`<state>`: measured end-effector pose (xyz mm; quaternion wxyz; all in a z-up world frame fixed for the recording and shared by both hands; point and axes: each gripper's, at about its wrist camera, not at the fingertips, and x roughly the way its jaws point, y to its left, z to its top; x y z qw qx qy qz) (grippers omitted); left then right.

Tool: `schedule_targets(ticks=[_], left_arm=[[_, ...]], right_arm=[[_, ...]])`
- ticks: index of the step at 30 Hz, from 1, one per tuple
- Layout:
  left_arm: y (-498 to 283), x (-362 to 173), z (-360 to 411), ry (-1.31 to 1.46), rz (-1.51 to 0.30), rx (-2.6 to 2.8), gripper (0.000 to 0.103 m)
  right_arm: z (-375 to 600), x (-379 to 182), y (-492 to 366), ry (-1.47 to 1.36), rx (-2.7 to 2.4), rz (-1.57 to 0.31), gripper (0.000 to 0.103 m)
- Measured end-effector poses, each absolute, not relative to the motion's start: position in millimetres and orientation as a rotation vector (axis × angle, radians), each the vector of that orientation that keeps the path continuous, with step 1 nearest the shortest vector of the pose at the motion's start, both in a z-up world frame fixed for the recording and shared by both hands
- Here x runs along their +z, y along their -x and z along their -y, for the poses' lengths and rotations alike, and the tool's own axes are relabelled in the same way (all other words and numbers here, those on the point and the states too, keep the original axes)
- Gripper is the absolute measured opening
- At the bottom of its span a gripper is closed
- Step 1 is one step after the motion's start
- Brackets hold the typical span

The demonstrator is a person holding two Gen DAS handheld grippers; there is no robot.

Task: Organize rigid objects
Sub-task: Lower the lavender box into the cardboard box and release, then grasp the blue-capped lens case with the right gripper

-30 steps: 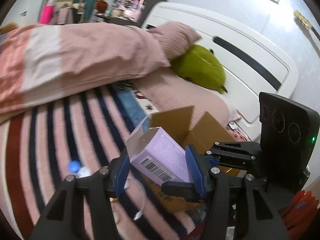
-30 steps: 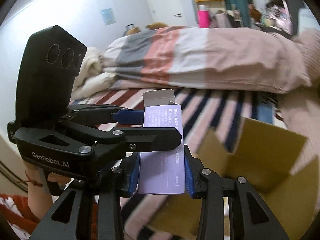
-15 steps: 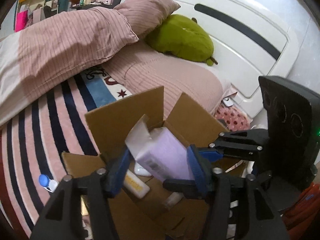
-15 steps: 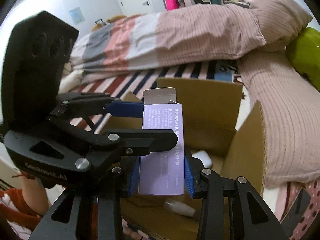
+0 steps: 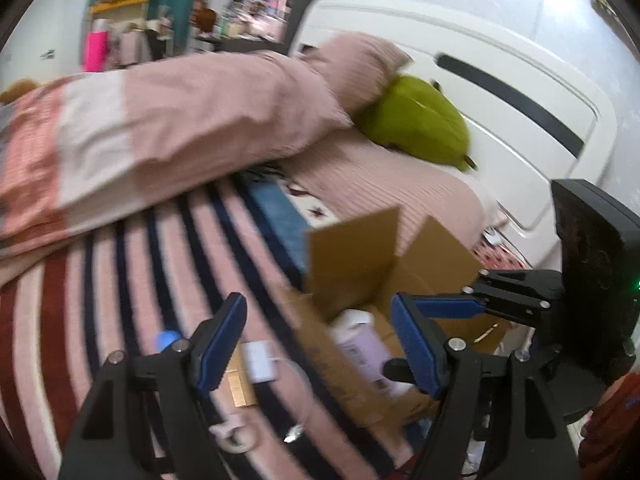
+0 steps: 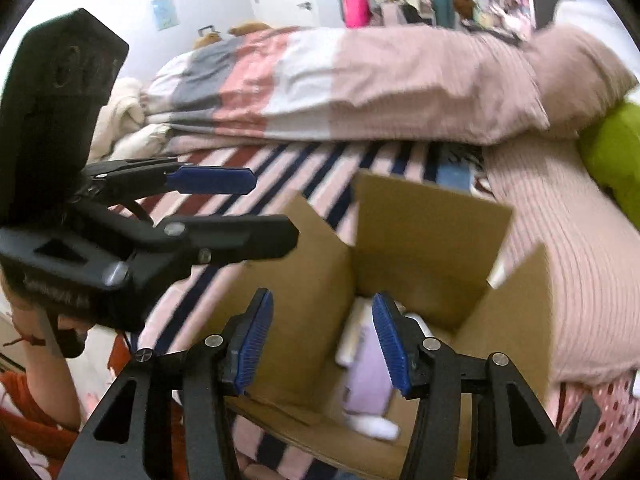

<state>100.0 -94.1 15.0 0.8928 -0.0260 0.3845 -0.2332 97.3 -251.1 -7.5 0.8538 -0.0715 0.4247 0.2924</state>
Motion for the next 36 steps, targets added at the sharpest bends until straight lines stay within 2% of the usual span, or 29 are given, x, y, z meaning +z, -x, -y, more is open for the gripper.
schedule_targets(ticks=[8,15,22,26,29,33,34,36], left_arm=[[-69.8,6.8,-16.9,0.111,-0.744,-0.281,0.078],[-52.2,-44.0,-94.8,0.18,-0.797,-0.173,0.079],[-45.3,-85.0,-125.5,0.228,-0.862,-0.136,0.079],[-45.1,-97.0,-136.1,0.246,-0.884,-0.124,0.079],[-43.7,-99.3,-140.5,0.251,-0.887,-0.12,0.079],[-44.9,-100.4,-142.2,0.26,-0.888,-0.124,0.079],[-44.9,-100.4,-142.3,0.263,-0.887,-0.124,0.079],[-45.3,-99.6,-142.3,0.269,-0.886,-0.127,0.079]], right_arm=[[151.5,-2.6,-82.9,0.198,0.792,-0.857,0.048],[81.3,-61.5,-90.3,0.193,0.842,-0.976,0.048],[67.0,-132.5,-126.2,0.246,0.608,-0.992,0.048],[65.9,-156.6,-154.5,0.263,0.507,-0.98,0.049],[64.6,-170.7,-172.6,0.297,0.441,-0.971,0.054],[61.2,-180.1,-182.7,0.321,0.449,-0.949,0.054],[59.4,-180.6,-184.6,0.329,0.451,-0.939,0.054],[54.7,-180.4,-185.1,0.343,0.459,-0.934,0.035]])
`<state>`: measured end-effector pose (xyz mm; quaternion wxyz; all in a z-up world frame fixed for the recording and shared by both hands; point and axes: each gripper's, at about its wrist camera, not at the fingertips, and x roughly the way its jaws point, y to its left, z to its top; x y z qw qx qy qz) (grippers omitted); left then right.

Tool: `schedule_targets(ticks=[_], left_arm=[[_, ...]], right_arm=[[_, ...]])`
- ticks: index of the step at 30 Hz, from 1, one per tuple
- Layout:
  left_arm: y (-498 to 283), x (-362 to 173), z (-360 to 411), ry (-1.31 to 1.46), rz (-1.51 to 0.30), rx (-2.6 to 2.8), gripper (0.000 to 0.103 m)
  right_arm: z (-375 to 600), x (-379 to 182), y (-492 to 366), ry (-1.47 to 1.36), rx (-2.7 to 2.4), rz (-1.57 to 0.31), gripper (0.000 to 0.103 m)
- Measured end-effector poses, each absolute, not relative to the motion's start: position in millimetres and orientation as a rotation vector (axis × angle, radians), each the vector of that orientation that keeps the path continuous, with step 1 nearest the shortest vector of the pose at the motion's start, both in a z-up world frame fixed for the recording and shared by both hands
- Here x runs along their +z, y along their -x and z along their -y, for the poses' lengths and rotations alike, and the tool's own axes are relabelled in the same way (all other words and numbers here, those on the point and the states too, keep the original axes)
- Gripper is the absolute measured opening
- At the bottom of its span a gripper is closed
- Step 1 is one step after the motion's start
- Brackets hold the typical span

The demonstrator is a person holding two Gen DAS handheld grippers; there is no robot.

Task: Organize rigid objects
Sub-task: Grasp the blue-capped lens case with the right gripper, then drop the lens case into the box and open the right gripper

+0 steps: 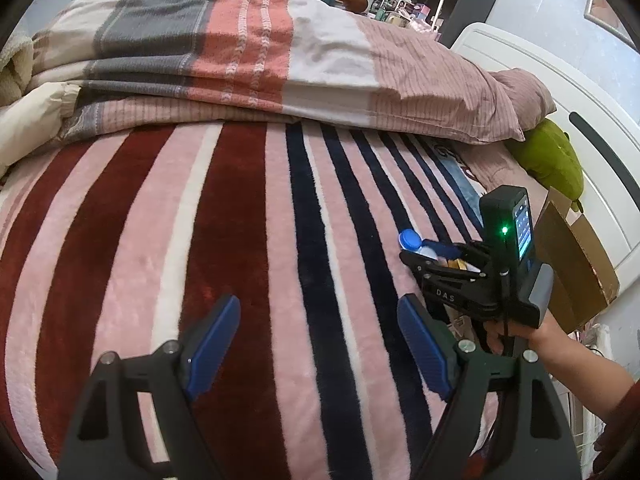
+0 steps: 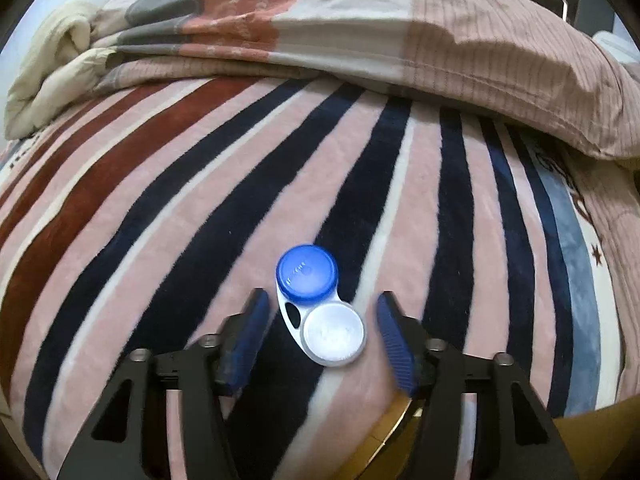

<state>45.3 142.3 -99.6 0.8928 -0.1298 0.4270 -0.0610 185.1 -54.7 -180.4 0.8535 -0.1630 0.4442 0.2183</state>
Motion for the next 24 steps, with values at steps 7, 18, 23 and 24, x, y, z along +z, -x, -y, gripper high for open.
schedule_targets(ticks=[7,18,23,24], left_arm=[[-43.5,-86.6,-130.9,0.269,-0.87,-0.163,0.079],[-44.5,-39.8,-77.8,0.342,-0.776,-0.393,0.057],[-51.8,-15.4,-40.8,0.314,-0.753,-0.481,0.032],[-55.0,-10.6,-30.4,0.309,-0.751,-0.513,0.029]], right_arm=[[44.5,-155.4,-156.5,0.342,0.552,-0.912,0.028],[47.9,-50.7,-66.6,0.301,0.85,-0.747,0.028],[76.7,-18.7,-48.3,0.297,0.853,-0.674,0.028],[86.8,-13.8,-46.7,0.284,0.852,-0.669,0.028]])
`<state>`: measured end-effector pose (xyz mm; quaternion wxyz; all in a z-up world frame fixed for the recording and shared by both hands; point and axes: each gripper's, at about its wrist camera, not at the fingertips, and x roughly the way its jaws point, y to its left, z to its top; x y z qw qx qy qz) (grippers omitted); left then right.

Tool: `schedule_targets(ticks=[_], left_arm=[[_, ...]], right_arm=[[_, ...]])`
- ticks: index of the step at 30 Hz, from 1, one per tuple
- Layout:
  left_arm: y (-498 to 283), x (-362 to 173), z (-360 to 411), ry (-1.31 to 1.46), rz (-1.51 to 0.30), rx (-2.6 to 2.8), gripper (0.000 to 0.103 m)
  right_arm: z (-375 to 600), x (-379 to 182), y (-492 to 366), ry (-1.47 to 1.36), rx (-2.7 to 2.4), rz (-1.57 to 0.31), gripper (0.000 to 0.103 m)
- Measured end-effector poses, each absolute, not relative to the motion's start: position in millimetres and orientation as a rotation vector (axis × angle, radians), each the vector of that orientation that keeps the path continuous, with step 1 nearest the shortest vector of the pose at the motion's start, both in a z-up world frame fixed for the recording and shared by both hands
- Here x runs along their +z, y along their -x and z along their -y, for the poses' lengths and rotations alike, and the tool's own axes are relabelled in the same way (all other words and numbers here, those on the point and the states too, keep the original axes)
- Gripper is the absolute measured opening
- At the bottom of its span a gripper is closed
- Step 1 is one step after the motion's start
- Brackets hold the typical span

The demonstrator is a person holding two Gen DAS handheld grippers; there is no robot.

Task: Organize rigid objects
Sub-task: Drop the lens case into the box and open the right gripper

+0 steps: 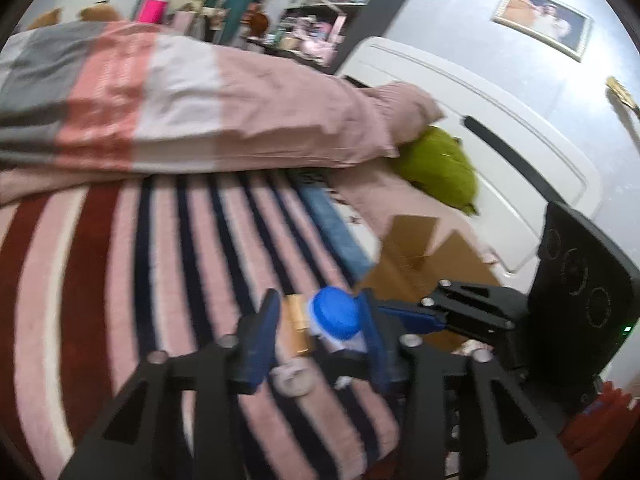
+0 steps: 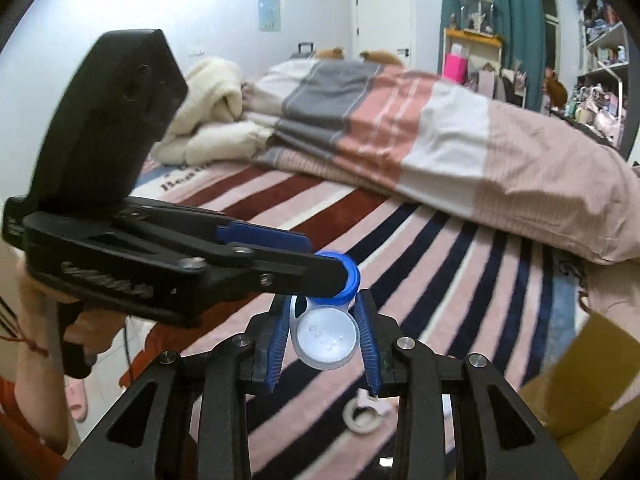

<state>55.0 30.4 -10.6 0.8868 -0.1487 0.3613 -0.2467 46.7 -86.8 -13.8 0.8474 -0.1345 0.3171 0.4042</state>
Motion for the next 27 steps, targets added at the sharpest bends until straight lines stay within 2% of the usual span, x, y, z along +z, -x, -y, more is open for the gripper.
schedule_targets(ticks=[2,11,22,24,25,26,27], left_arm=[[-60.6,-4.2,-12.1,0.293,-0.751,-0.55,0.022],[-95.6,8.9,88.0,0.188,-0.789,-0.67,0.022],[-131.6,-15.6,181.8,0.055,-0.925,-0.743,0.022],[-132.8,-19.0,187.4,0.029,-0.947,-0.729,0.028],[-132.6,-20.6,189.3,0.011,-0.957,-0.72,0.04],[-131.2,-21.0,189.1,-0.008,-0.957,-0.706,0.049],[-128.7,-20.9,187.7,-0.025,-0.946,-0.685,0.051]], right_arm=[[103.5,-7.3,-47.1,0.267,0.842,-0.659,0.028],[192.0,9.1,-59.2,0.199,0.711,-0.643,0.028],[275.4,-10.5,-84.1,0.157,0.548,-0.795,0.028],[282.5,-13.5,-86.4,0.158,0.521,-0.811,0.028],[284.7,-14.7,-86.9,0.154,0.506,-0.814,0.029],[286.7,-16.2,-87.2,0.151,0.494,-0.82,0.033],[288.5,-17.5,-88.7,0.149,0.486,-0.831,0.037]])
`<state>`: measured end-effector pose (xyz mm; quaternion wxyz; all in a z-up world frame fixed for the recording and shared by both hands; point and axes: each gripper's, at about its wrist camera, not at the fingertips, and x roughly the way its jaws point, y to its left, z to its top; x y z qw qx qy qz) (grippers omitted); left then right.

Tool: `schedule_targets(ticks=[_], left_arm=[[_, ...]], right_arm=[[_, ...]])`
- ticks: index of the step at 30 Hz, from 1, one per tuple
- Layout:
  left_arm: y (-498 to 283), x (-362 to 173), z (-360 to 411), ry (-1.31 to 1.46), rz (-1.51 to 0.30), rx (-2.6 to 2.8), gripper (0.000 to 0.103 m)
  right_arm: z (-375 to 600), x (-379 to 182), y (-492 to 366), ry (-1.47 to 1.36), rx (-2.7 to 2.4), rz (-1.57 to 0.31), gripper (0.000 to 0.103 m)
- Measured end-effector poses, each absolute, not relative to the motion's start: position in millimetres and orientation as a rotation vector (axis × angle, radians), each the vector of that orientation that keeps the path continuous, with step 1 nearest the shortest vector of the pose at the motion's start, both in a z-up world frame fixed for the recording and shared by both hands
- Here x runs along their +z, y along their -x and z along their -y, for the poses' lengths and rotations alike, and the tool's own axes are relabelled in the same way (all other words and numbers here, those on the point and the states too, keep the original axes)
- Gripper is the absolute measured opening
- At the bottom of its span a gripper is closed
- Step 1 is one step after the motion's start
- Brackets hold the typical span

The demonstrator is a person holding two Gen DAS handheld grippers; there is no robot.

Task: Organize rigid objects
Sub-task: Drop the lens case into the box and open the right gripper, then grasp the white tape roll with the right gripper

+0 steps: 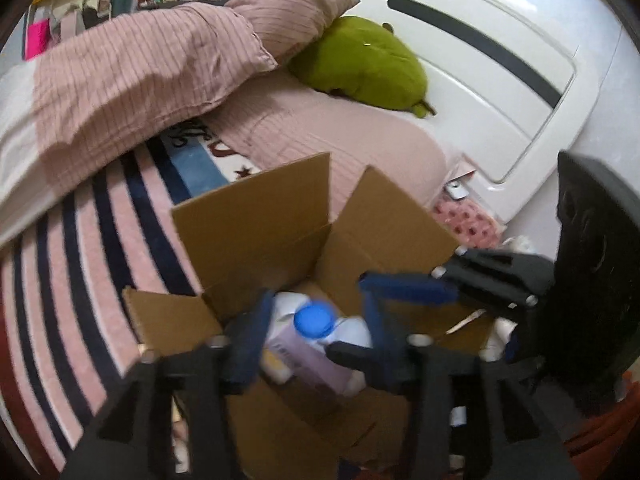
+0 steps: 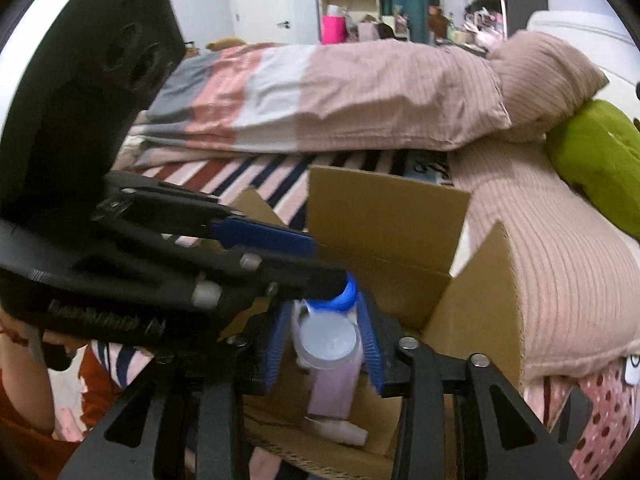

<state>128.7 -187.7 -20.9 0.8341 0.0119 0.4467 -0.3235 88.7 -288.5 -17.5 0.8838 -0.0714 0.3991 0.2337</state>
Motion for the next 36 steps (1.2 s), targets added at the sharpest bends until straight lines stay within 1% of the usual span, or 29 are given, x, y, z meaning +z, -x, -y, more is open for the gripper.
schedule_targets(ticks=[1,2,8,13,19,24,30,36], left_arm=[[-127.6,-20.8,185.7,-0.028,-0.943,-0.676,0.053],[-126.6,-20.7,181.9,-0.022,-0.943,-0.671,0.054],[-117.5,-7.9,145.3,0.026,-0.896,-0.614,0.063],[-97.4,6.7,96.3,0.054,-0.819,-0.514,0.068],[-72.3,7.9,22.5,0.103,-0.763,-0.366,0.069],[-51.6,-8.8,-31.4,0.136,-0.755,-0.259,0.07],[-37.1,-44.8,-69.4,0.157,-0.79,-0.191,0.07],[-29.3,-84.7,-86.1,0.186,-0.859,-0.187,0.07]], right_arm=[[289.8,-18.5,-89.3,0.144,0.484,-0.835,0.043],[289.2,-19.0,-87.4,0.145,0.483,-0.835,0.046],[278.8,-16.4,-79.7,0.175,0.496,-0.835,0.046],[256.0,-5.4,-70.1,0.197,0.531,-0.803,0.046],[203.3,7.1,-58.2,0.228,0.601,-0.766,0.046],[154.7,6.4,-49.5,0.257,0.672,-0.743,0.046],[106.6,-20.0,-39.9,0.239,0.763,-0.771,0.046],[90.9,-81.8,-49.7,0.208,0.737,-0.905,0.046]])
